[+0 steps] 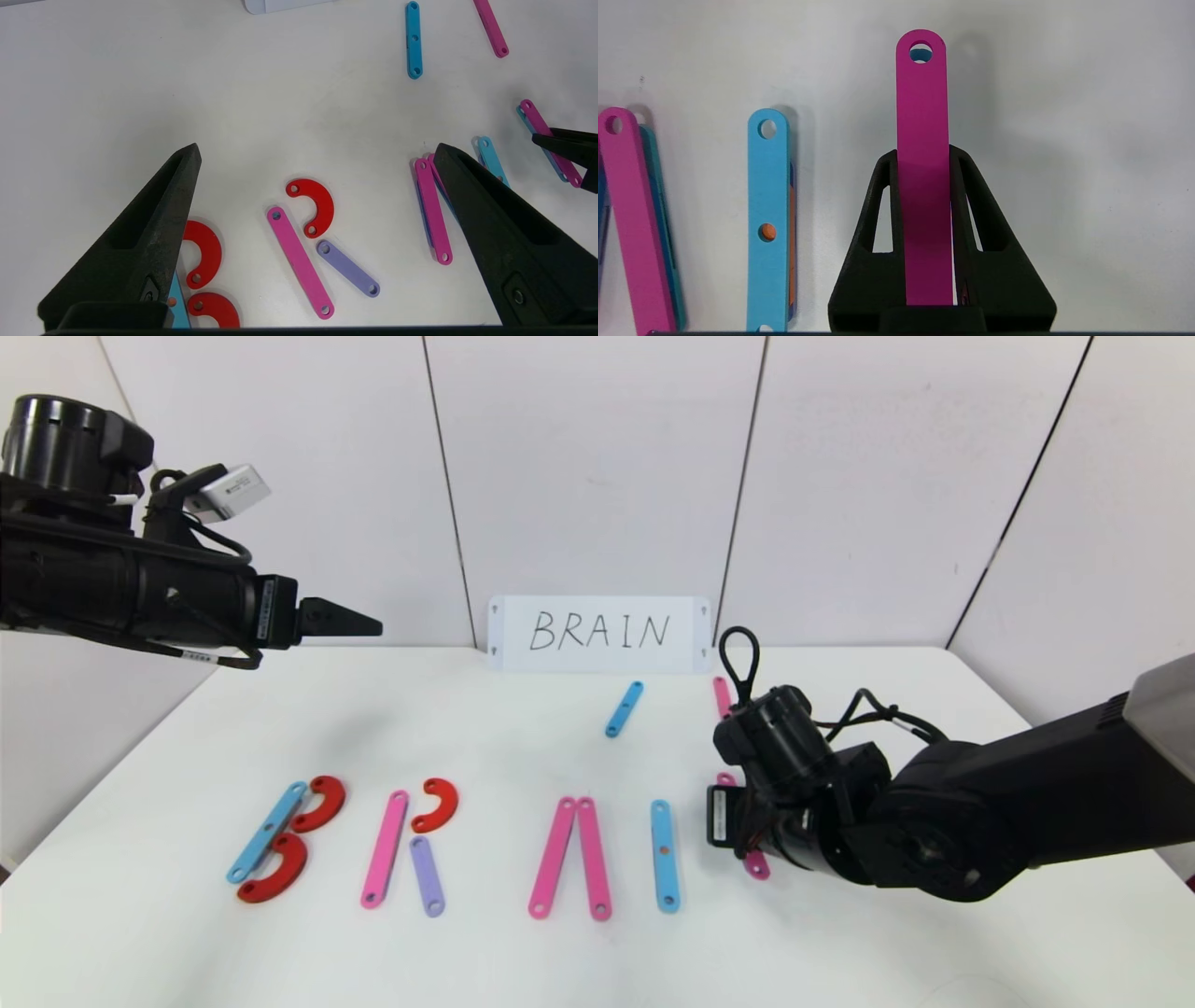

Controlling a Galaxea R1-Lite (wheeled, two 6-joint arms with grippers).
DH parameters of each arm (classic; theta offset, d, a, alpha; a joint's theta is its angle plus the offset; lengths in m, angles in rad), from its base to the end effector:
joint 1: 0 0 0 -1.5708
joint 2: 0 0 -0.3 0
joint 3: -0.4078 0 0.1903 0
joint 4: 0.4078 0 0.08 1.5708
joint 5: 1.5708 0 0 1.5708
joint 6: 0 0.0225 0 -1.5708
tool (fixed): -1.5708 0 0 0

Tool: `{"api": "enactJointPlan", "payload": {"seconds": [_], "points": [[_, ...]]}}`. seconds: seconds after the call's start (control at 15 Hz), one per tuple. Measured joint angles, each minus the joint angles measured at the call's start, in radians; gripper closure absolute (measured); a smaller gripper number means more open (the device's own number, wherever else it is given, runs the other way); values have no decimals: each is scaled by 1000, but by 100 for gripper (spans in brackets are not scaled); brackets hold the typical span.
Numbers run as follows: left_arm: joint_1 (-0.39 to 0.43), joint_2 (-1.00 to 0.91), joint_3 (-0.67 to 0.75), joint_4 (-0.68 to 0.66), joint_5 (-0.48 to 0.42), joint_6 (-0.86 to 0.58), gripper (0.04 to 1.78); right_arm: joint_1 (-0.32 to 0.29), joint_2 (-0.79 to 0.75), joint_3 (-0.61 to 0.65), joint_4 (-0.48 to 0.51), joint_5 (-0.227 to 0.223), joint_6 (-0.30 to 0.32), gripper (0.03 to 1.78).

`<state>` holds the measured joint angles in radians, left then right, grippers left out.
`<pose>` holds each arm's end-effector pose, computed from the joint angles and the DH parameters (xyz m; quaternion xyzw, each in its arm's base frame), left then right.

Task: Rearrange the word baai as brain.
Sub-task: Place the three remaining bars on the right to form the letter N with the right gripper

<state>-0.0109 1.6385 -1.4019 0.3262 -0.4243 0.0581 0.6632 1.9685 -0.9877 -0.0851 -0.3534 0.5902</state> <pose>0.2927 -0.0125 0.2781 -0.0297 0.2657 -0.2152 0.9393 0.2722 0.2027 0.0945 0.0574 0.4024 0.0230 0.9134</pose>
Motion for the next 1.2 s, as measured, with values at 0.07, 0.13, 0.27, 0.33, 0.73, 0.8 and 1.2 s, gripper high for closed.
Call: {"api": "enactJointPlan", "payload": {"seconds": [0.07,0.13,0.27,0.33,0.73,0.8,1.2], "points": [[0,0,0,0,0,0,8,0,3,6,-1,0,-1,151],[0,0,0,0,0,0,8,-3,8,8,-3,0,-1,151],[0,0,0,0,0,0,8,-11,23,6,-5,0,-1,151],[0,0,0,0,0,0,8,-13,29,4,-5,0,-1,151],[0,0,0,0,-1,0,8,-15,34,0,-3,2,-1,145],[0,0,0,0,-1,0,8,-15,32,0,-3,2,-1,138],[0,-1,1,0,-1,0,8,-15,27,-2,-3,4,-2,50]]}}
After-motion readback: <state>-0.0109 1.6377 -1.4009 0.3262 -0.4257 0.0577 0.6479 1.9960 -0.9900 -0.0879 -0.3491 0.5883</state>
